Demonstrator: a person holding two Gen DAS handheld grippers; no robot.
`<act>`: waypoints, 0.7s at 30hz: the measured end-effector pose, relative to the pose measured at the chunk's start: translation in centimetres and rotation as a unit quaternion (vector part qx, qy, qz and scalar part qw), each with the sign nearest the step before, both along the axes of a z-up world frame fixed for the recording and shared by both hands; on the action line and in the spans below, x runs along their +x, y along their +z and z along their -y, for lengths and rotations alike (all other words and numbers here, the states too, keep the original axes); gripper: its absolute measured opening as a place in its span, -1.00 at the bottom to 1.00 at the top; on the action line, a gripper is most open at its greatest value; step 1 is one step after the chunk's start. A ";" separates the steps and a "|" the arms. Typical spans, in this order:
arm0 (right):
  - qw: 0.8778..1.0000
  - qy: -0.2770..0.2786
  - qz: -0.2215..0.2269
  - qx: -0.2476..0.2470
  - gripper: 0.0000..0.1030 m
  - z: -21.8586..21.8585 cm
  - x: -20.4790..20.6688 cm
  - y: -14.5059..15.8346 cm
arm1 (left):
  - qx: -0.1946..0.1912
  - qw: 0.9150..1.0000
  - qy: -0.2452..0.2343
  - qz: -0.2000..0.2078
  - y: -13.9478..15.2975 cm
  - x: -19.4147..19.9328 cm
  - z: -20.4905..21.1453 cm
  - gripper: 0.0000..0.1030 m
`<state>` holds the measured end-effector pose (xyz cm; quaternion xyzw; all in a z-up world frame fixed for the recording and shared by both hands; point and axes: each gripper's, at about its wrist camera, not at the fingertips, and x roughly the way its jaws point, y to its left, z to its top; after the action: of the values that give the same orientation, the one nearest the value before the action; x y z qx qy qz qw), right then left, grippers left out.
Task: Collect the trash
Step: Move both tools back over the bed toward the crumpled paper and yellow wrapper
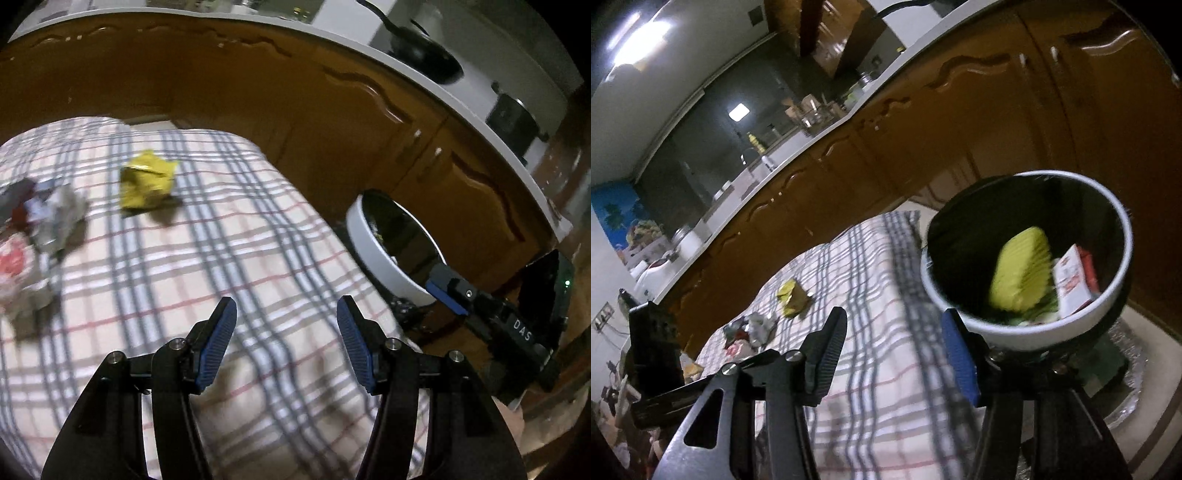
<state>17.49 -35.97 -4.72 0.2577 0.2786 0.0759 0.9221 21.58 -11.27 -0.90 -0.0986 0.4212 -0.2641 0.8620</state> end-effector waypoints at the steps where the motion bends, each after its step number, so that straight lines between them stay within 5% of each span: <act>1: 1.000 0.004 0.000 0.000 0.15 -0.5 -0.2 0.0 | 0.002 1.000 0.010 0.002 0.0 -0.3 -1.0 0.11; 21: 0.995 0.095 -0.010 -0.023 0.16 -9.3 2.6 0.4 | 0.005 0.990 0.137 0.019 0.7 -2.3 -13.2 0.11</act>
<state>20.05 -26.69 -4.35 0.2097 0.3124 0.1541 0.9136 19.33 1.92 -0.17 -0.1460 0.3887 -0.1435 0.8983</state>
